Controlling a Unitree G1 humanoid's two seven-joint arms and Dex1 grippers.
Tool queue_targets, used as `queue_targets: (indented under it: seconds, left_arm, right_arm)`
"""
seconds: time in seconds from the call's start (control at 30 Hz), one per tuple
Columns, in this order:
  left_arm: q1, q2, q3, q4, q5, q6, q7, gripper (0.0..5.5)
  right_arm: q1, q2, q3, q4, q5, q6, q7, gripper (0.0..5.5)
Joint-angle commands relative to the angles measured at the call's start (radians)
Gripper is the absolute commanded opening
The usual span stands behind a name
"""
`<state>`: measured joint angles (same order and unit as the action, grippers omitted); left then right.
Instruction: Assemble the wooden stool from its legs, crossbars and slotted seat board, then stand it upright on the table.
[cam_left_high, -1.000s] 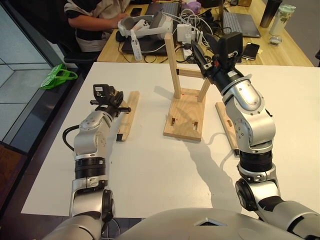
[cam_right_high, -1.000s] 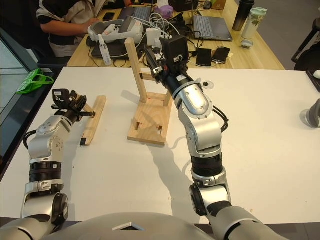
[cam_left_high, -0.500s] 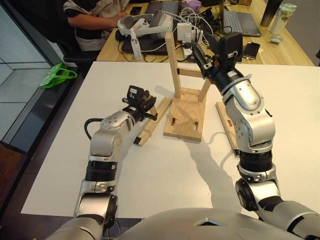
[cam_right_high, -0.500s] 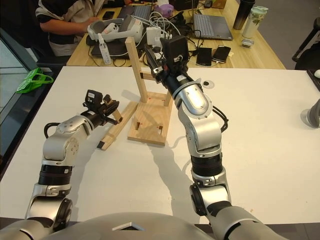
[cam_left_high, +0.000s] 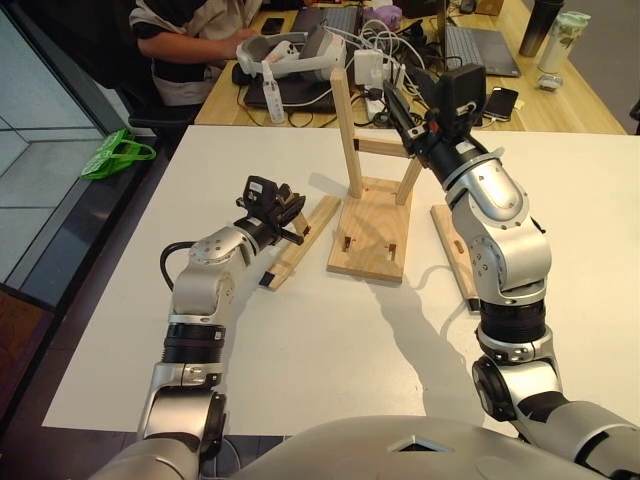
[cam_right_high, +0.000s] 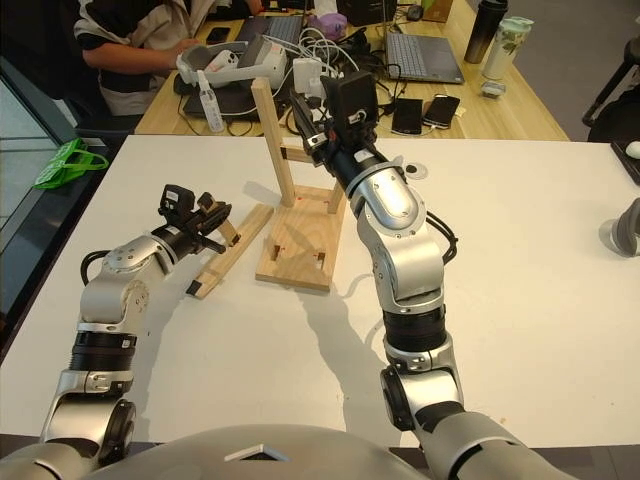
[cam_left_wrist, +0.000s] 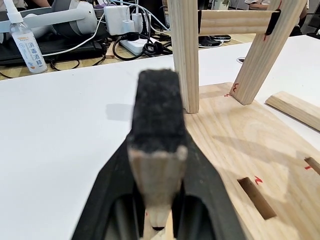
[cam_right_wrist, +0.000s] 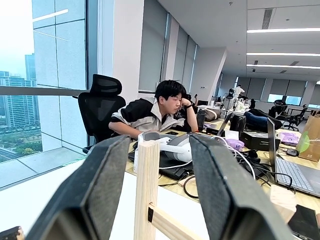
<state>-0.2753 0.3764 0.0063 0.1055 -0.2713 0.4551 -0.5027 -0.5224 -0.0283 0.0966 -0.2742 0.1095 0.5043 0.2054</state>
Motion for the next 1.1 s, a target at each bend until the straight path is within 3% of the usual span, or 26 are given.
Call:
queue_targets:
  seconds: [0.03, 0.6, 0.93, 1.1]
  left_arm:
    - [0.1, 0.044, -0.079, 0.123, 0.064, 0.105, -0.031, 0.4]
    - [0.087, 0.101, -0.155, 0.157, 0.081, 0.132, -0.035, 0.4]
    - [0.028, 0.075, -0.061, 0.048, 0.0, 0.149, 0.003, 0.4]
    - [0.006, 0.083, -0.031, -0.073, -0.023, 0.205, 0.012, 1.3]
  right_arm:
    - [-0.025, -0.007, 0.004, -0.003, 0.003, 0.004, 0.003, 2.2]
    - [-0.021, -0.005, 0.007, -0.01, 0.003, 0.012, -0.003, 2.2]
    - [-0.018, -0.01, 0.009, -0.008, -0.001, 0.009, -0.004, 2.2]
    - [-0.018, -0.012, 0.012, -0.007, 0.0, 0.008, -0.003, 2.2]
